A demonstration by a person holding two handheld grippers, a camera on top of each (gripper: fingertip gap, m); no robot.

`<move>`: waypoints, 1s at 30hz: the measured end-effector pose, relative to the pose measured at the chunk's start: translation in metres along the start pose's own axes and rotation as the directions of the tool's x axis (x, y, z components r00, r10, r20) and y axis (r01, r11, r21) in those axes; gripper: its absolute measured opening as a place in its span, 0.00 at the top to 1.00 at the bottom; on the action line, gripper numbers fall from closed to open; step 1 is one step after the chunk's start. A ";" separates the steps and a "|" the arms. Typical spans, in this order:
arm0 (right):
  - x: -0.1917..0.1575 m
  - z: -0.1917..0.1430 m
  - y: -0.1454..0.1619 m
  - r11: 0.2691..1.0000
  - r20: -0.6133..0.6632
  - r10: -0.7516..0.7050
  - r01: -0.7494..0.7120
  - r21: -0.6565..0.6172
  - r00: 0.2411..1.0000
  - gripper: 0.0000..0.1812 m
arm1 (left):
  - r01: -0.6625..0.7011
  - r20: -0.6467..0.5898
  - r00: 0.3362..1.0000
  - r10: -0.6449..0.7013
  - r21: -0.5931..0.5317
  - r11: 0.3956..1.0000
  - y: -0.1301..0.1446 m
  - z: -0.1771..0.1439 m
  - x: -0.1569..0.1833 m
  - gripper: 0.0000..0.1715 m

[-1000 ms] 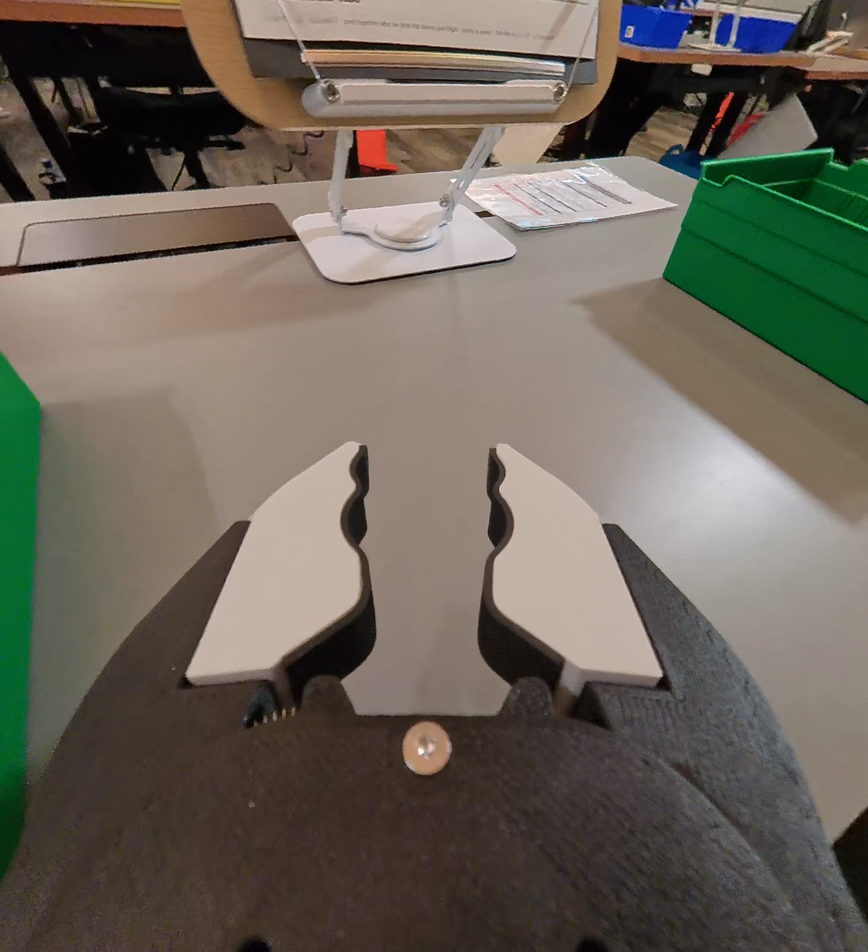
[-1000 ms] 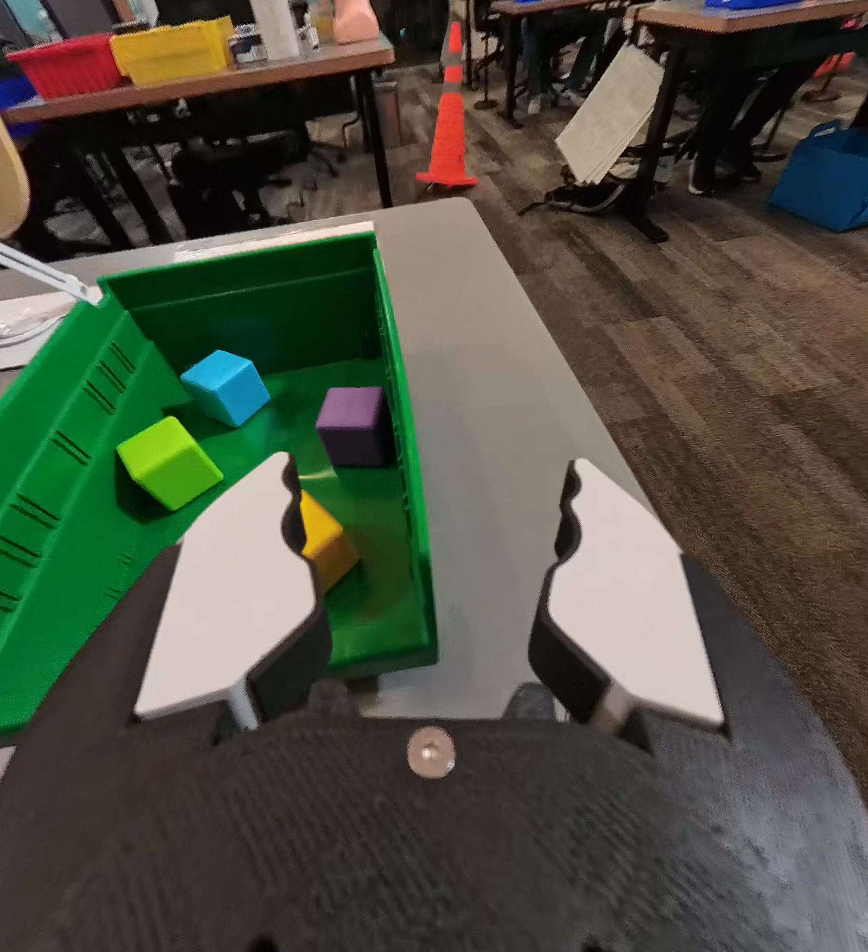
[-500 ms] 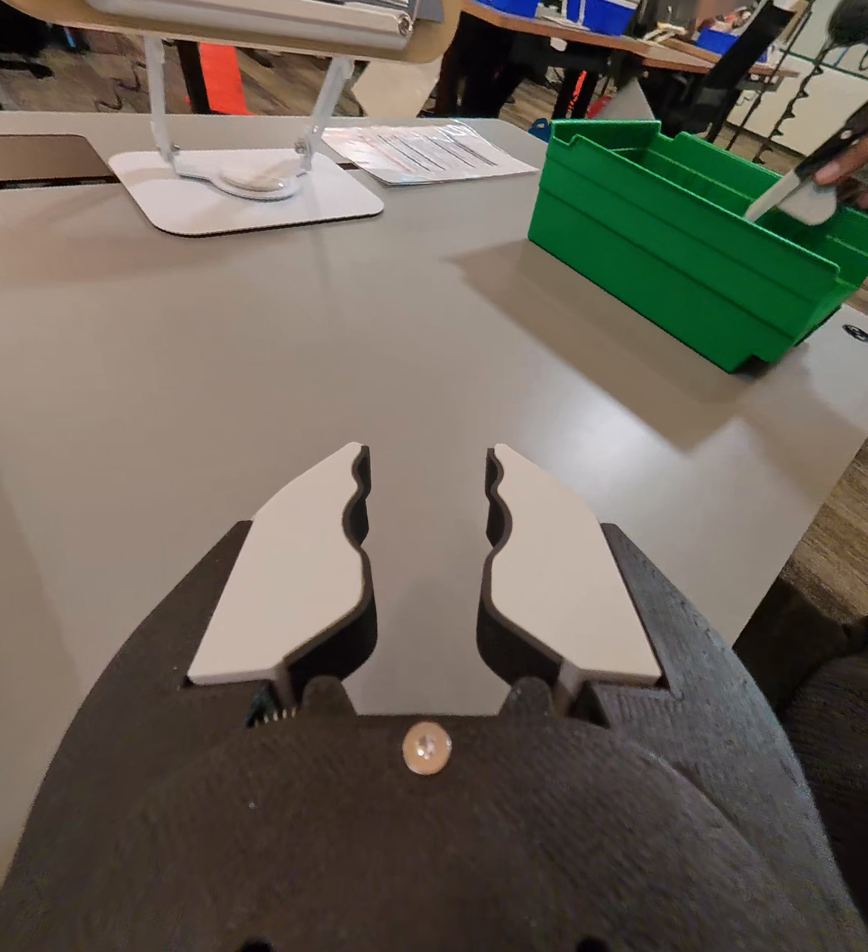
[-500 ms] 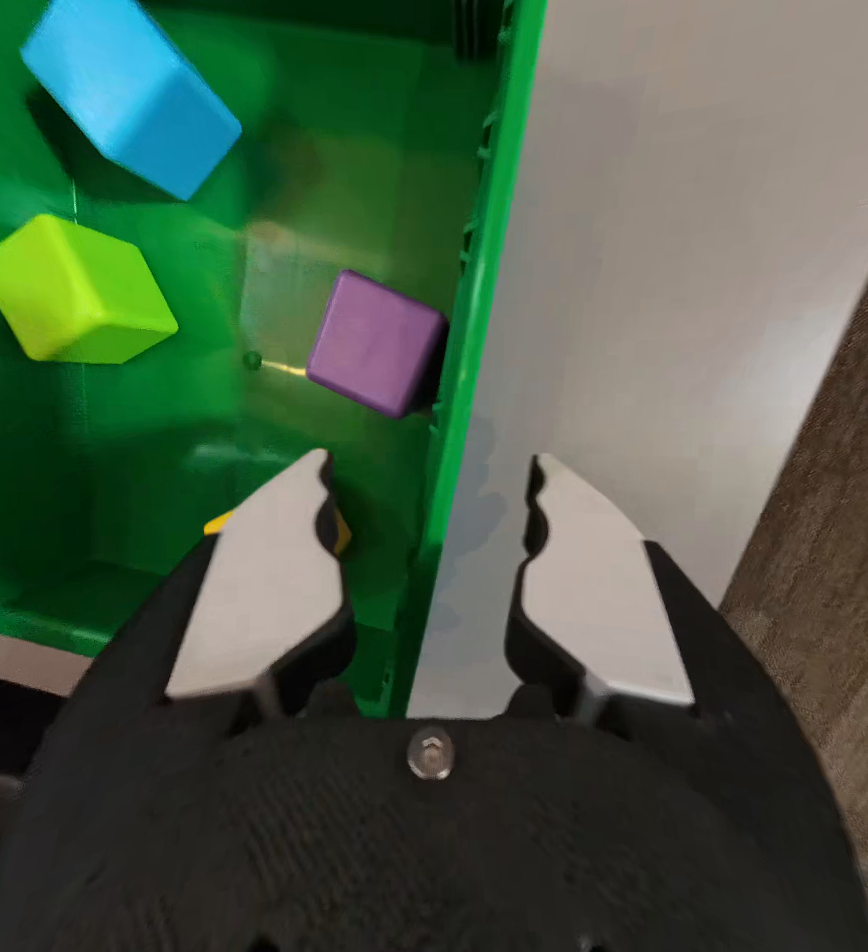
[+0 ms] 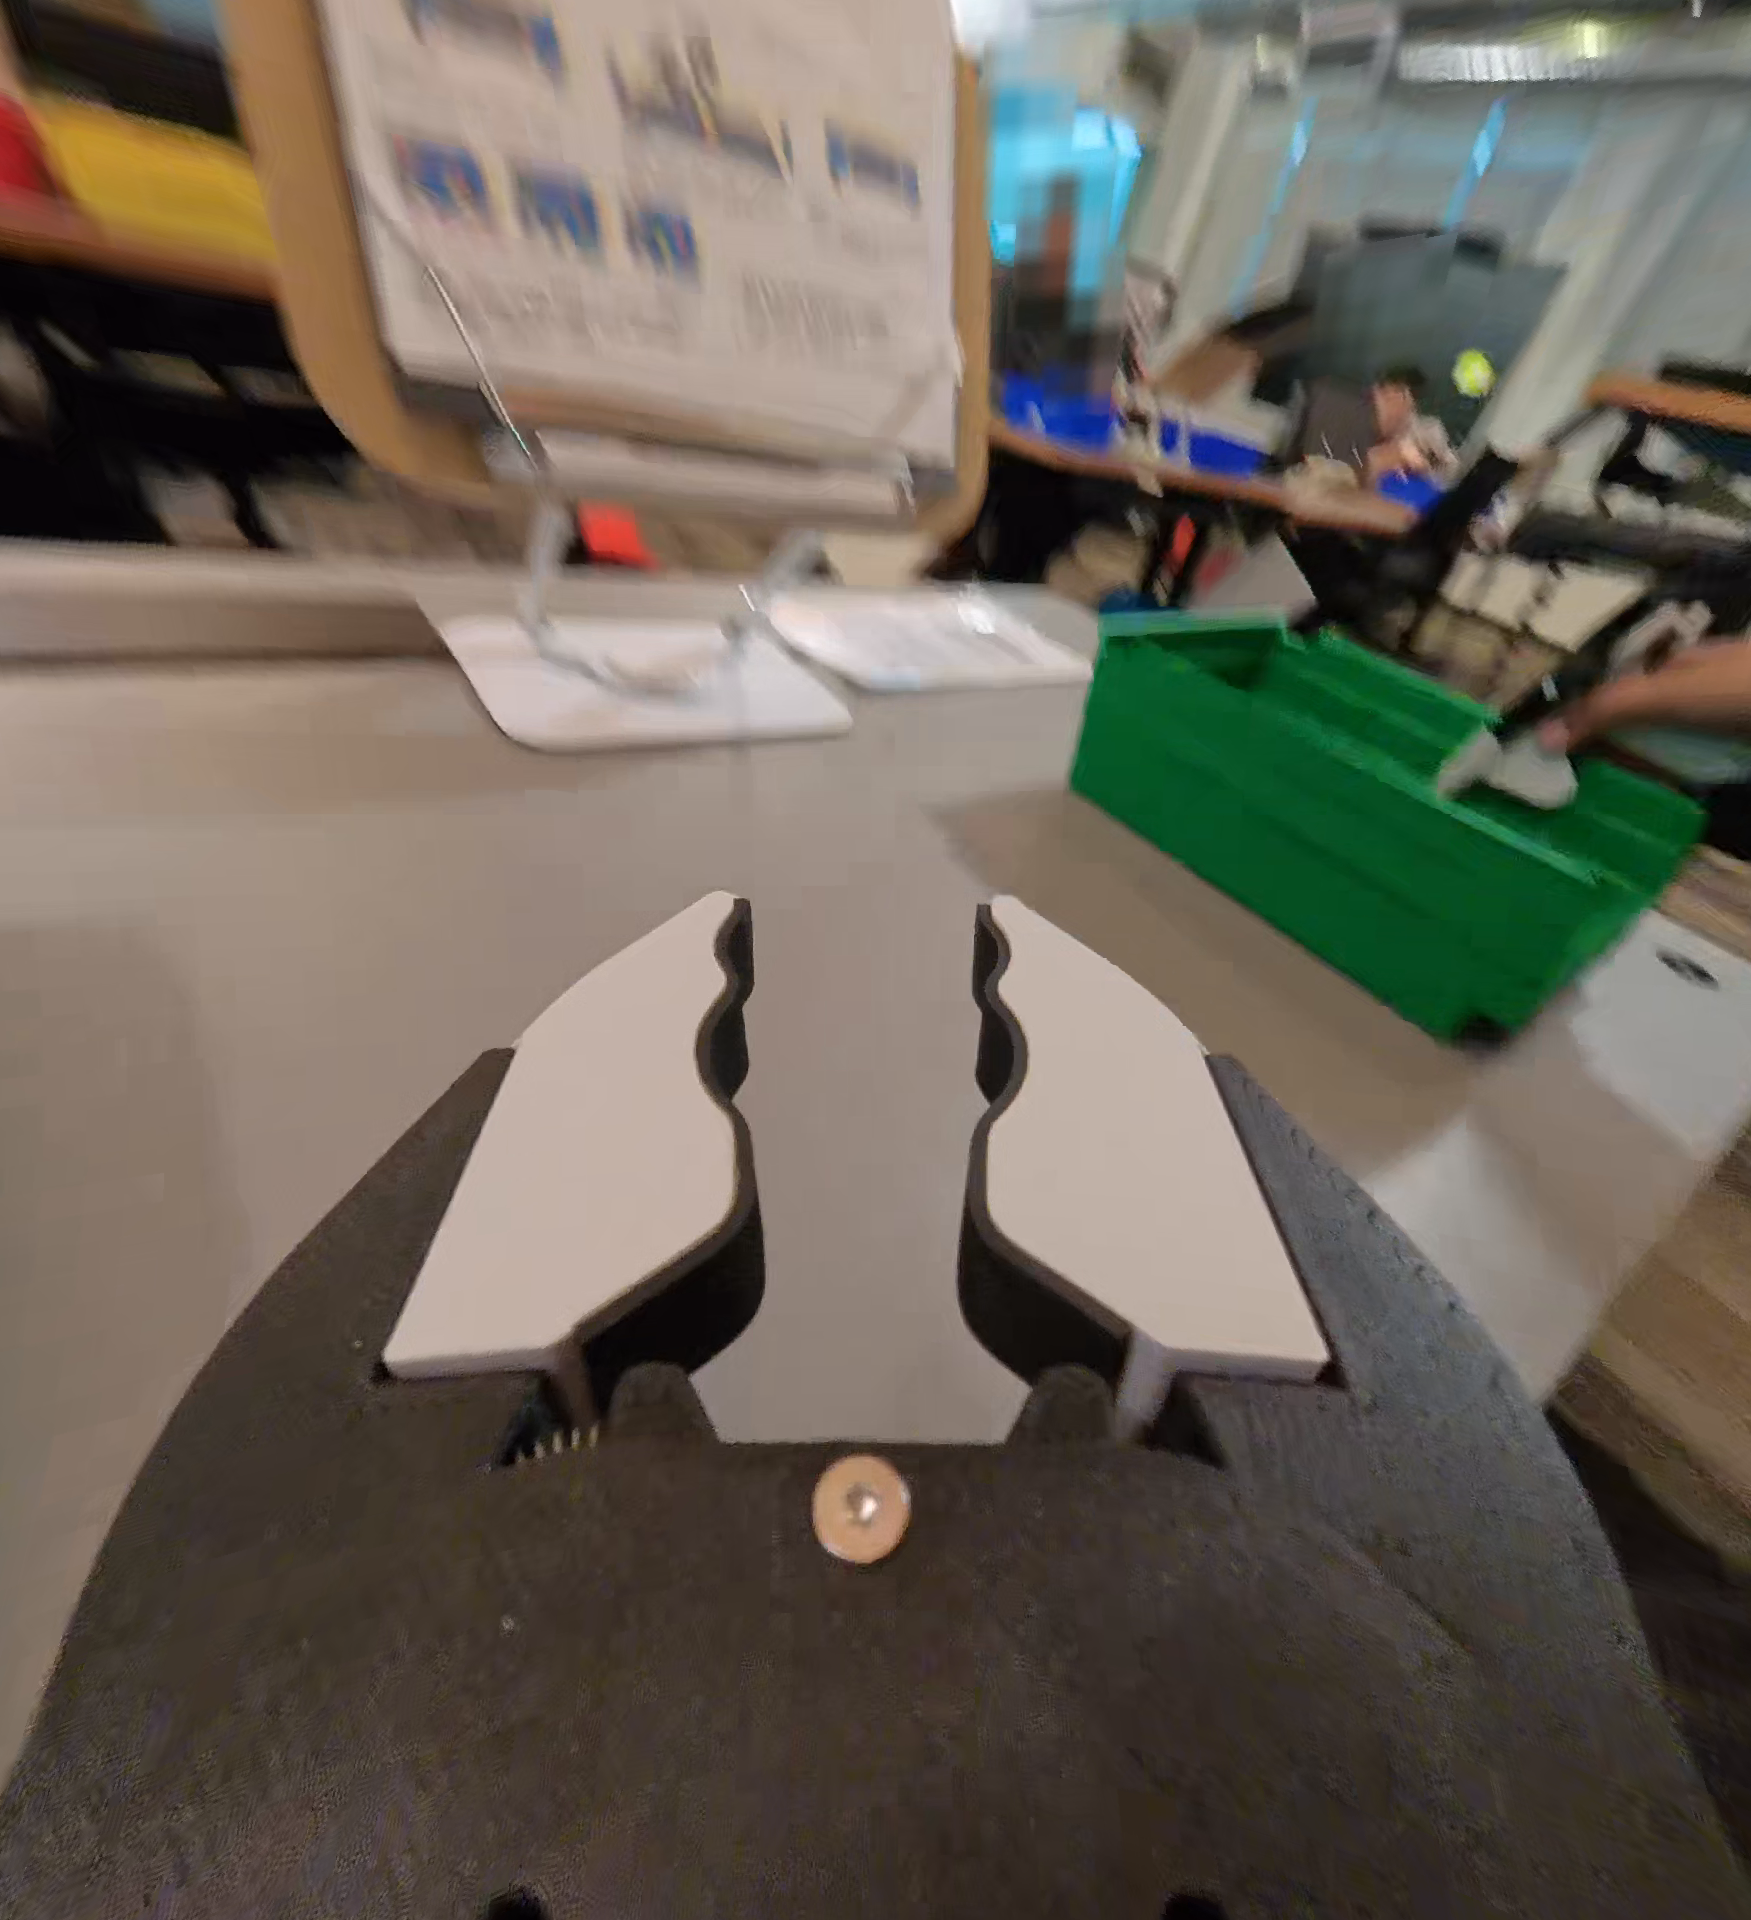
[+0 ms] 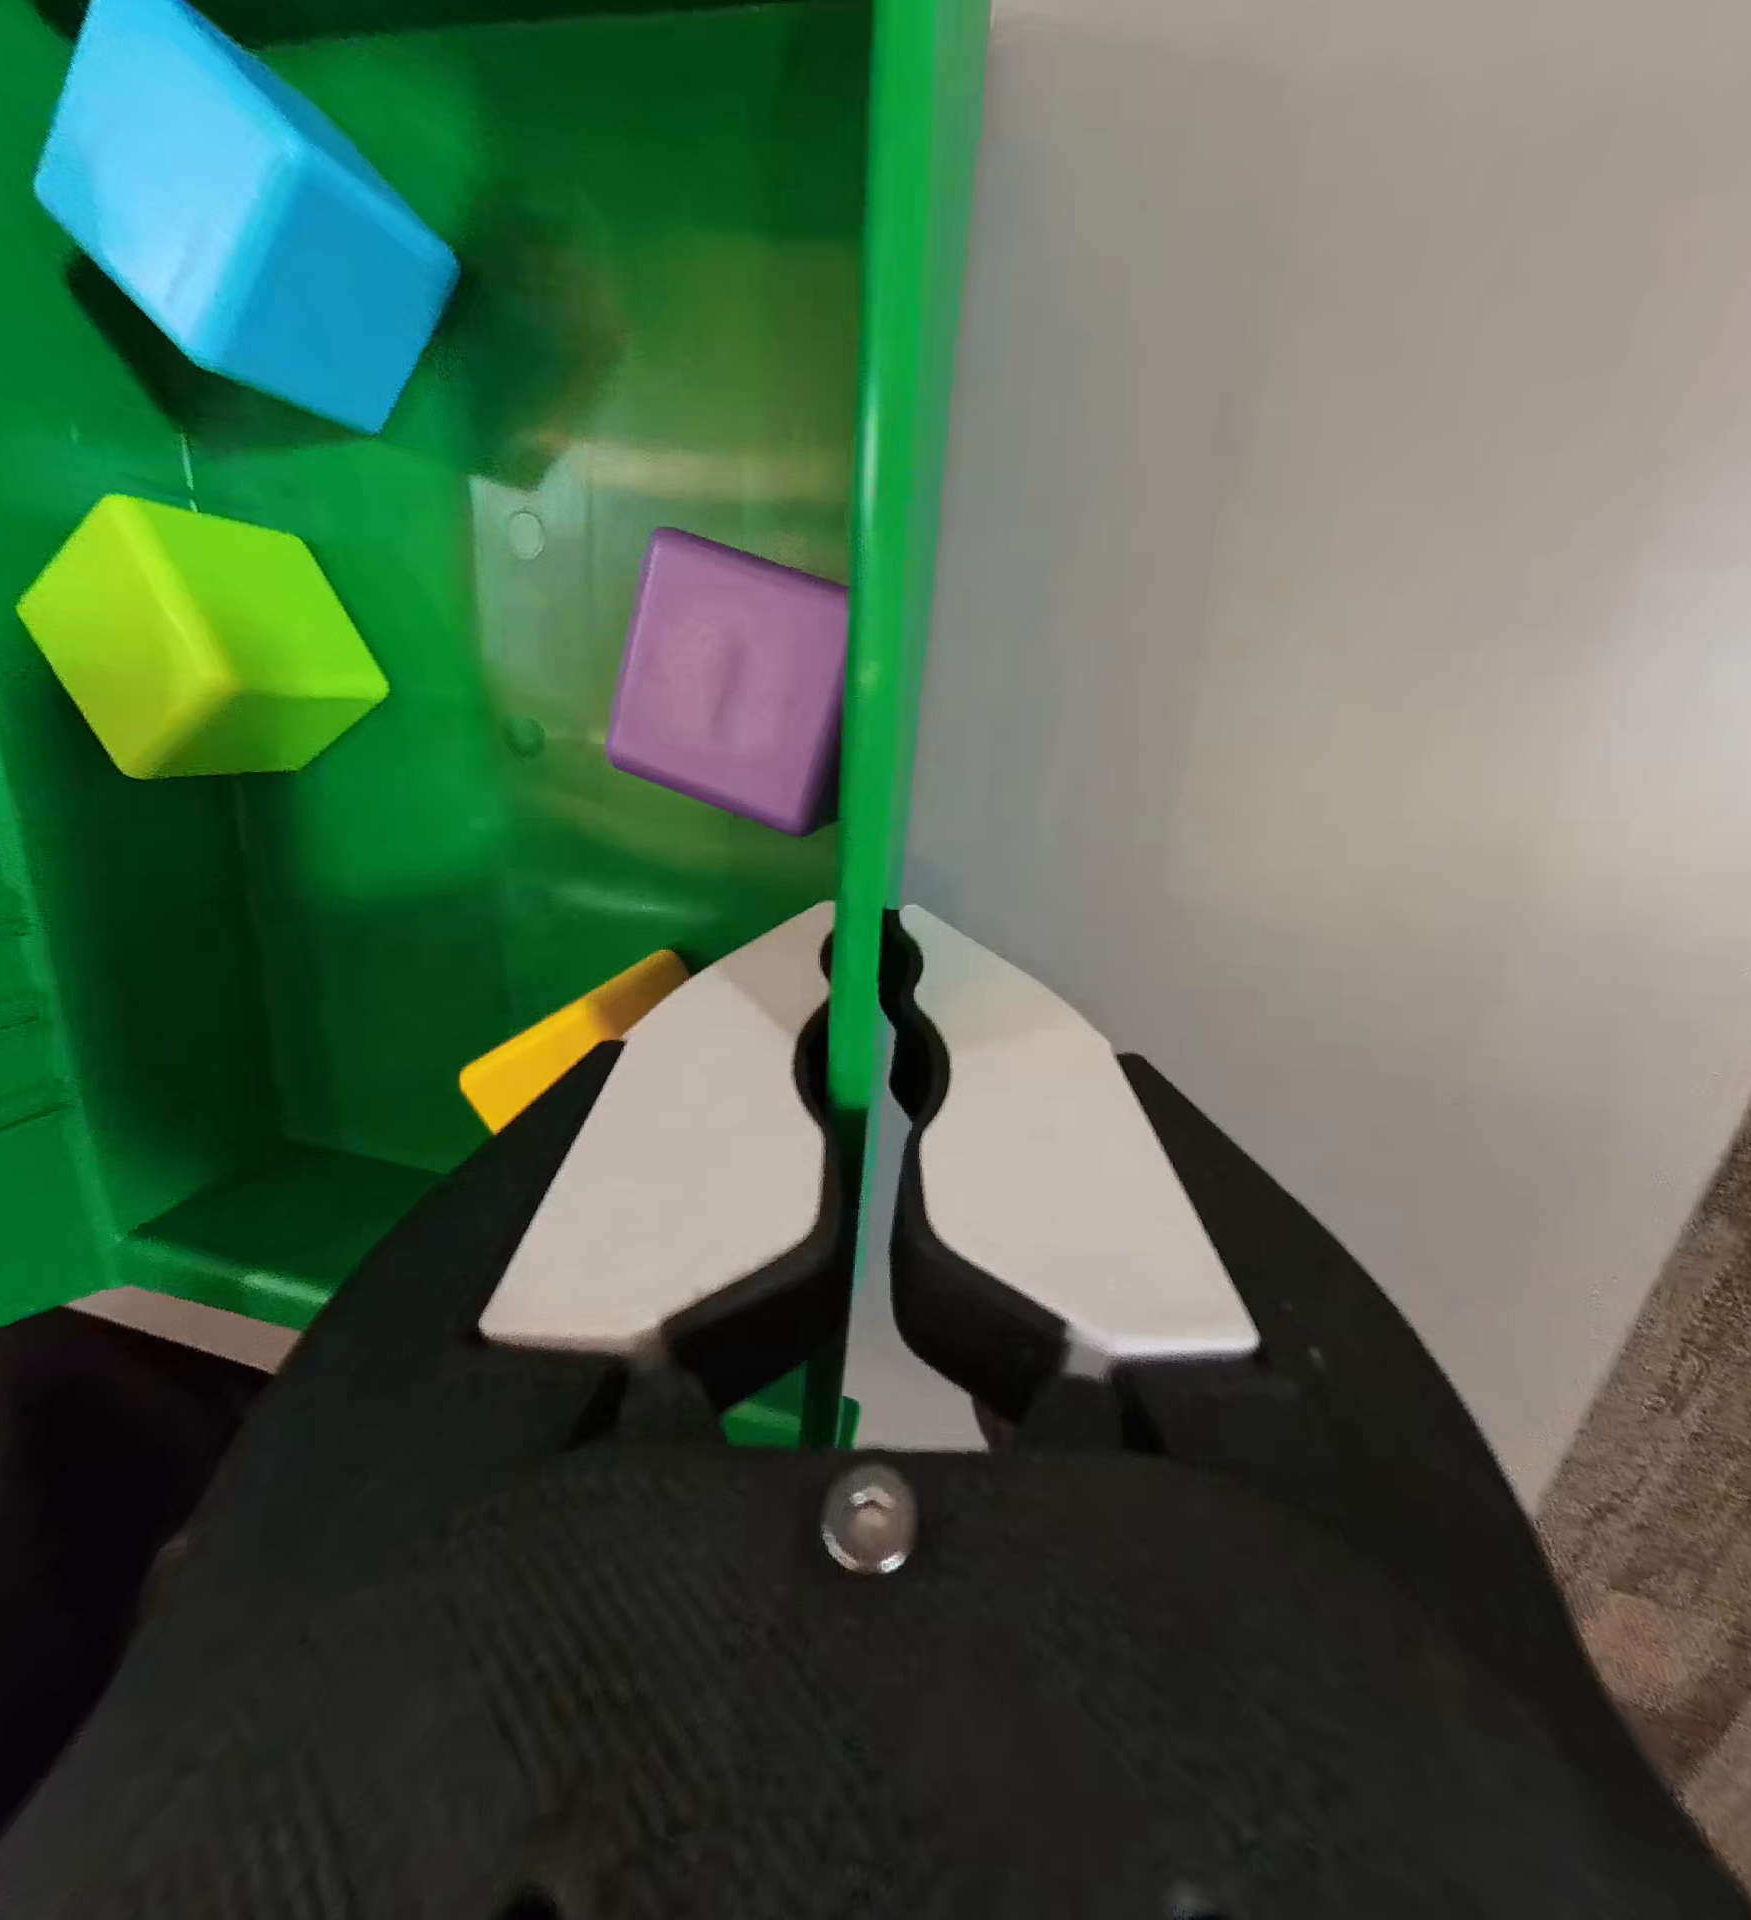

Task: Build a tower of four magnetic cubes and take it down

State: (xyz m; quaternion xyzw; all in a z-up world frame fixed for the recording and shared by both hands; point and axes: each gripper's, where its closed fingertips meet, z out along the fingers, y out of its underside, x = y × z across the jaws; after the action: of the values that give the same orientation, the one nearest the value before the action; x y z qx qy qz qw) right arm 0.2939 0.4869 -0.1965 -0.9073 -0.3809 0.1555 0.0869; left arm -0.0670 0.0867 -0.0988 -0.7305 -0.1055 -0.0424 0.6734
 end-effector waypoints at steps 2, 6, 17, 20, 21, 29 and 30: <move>-0.018 0.002 -0.002 1.000 0.015 -0.010 0.010 0.000 1.000 0.97 | -0.075 0.079 0.995 0.066 0.115 0.991 -0.027 -0.018 -0.004 0.76; -0.066 0.012 -0.007 0.998 0.039 -0.046 0.048 -0.042 0.998 0.98 | -0.189 0.218 0.964 0.150 0.168 0.968 -0.046 -0.058 -0.015 0.74; -0.273 0.073 -0.067 0.981 0.206 -0.175 0.187 -0.043 0.963 0.98 | -0.381 0.518 0.737 0.433 -0.210 0.900 -0.040 -0.100 -0.129 0.63; -0.334 0.093 -0.081 0.978 0.250 -0.185 0.202 -0.045 0.950 0.97 | -0.279 0.482 0.763 0.431 -0.356 0.892 -0.029 -0.088 -0.165 0.55; -0.351 0.100 -0.085 0.978 0.253 -0.188 0.204 -0.042 0.949 0.97 | -0.231 0.445 0.801 0.401 -0.389 0.892 -0.021 -0.081 -0.172 0.54; -0.411 0.121 -0.115 0.971 0.196 -0.226 0.236 -0.026 0.954 0.97 | -0.130 0.288 0.883 0.371 -0.610 0.782 0.033 -0.058 -0.193 0.60; -0.412 0.124 -0.115 0.971 0.184 -0.227 0.237 -0.030 0.956 0.97 | -0.133 0.299 0.865 0.402 -0.637 0.759 0.039 -0.060 -0.198 0.62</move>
State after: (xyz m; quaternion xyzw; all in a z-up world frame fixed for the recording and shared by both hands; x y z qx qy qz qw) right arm -0.0986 0.2759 -0.1920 -0.8406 -0.4948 0.2153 0.0463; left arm -0.2472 0.0048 -0.1723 -0.9034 -0.1203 0.1831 0.3687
